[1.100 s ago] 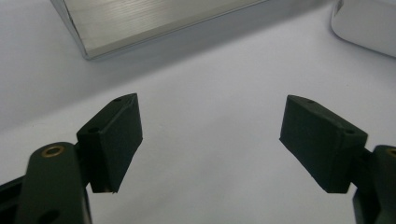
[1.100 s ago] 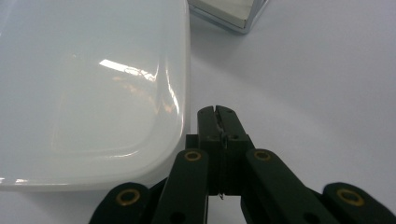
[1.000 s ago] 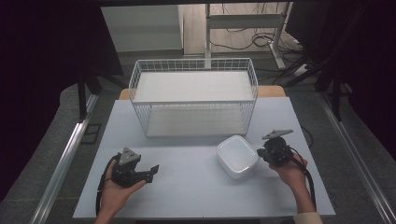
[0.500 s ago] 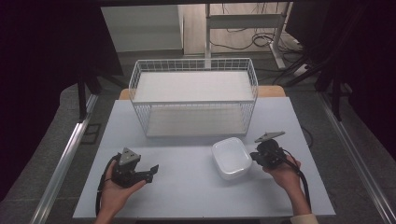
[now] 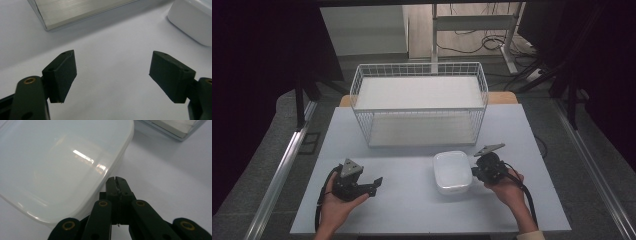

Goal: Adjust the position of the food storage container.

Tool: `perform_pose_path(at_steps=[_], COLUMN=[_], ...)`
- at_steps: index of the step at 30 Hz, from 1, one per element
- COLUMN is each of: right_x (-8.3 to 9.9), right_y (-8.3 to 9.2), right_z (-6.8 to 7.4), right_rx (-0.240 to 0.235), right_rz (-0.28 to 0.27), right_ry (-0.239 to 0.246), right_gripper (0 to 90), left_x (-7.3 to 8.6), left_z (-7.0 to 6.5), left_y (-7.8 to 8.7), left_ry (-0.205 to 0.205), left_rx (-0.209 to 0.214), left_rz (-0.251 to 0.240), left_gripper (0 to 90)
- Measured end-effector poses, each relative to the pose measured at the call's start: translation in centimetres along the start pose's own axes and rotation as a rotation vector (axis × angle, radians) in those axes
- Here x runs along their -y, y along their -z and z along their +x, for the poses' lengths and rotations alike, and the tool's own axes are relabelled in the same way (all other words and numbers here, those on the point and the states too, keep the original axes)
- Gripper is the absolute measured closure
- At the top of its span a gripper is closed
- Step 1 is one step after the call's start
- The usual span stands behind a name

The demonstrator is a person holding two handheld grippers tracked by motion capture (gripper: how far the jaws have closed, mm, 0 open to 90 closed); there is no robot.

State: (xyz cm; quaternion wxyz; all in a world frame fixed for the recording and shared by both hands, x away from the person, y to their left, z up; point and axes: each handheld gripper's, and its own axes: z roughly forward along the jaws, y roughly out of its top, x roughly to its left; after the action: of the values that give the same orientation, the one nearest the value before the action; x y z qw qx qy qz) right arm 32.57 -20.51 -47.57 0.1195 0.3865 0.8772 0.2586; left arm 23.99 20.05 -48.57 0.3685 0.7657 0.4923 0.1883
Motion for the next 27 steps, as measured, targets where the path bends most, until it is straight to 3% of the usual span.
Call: perform_pose_path(at_steps=[11, 22, 27], right_x=[-0.6, -1.0, -1.9], right_y=[-0.6, -1.4, -2.2], right_z=[2.1, 2.8, 4.0], right_rx=[-0.054, -0.036, -0.063], right_rz=[-0.002, -0.063, -0.068], right_ry=[0.038, 0.032, 0.054], right_gripper=[89.9, 90.0, 89.9], left_x=[0.0, -0.1, -0.1], left_z=[-0.2, -0.4, -0.6], left_y=[-0.1, -0.2, -0.2], left_ry=[-0.004, -0.012, -0.013], left_rx=[0.002, 0.006, 0.007], left_rz=[0.003, 0.009, 0.01], left_gripper=[21.9, 22.0, 22.1])
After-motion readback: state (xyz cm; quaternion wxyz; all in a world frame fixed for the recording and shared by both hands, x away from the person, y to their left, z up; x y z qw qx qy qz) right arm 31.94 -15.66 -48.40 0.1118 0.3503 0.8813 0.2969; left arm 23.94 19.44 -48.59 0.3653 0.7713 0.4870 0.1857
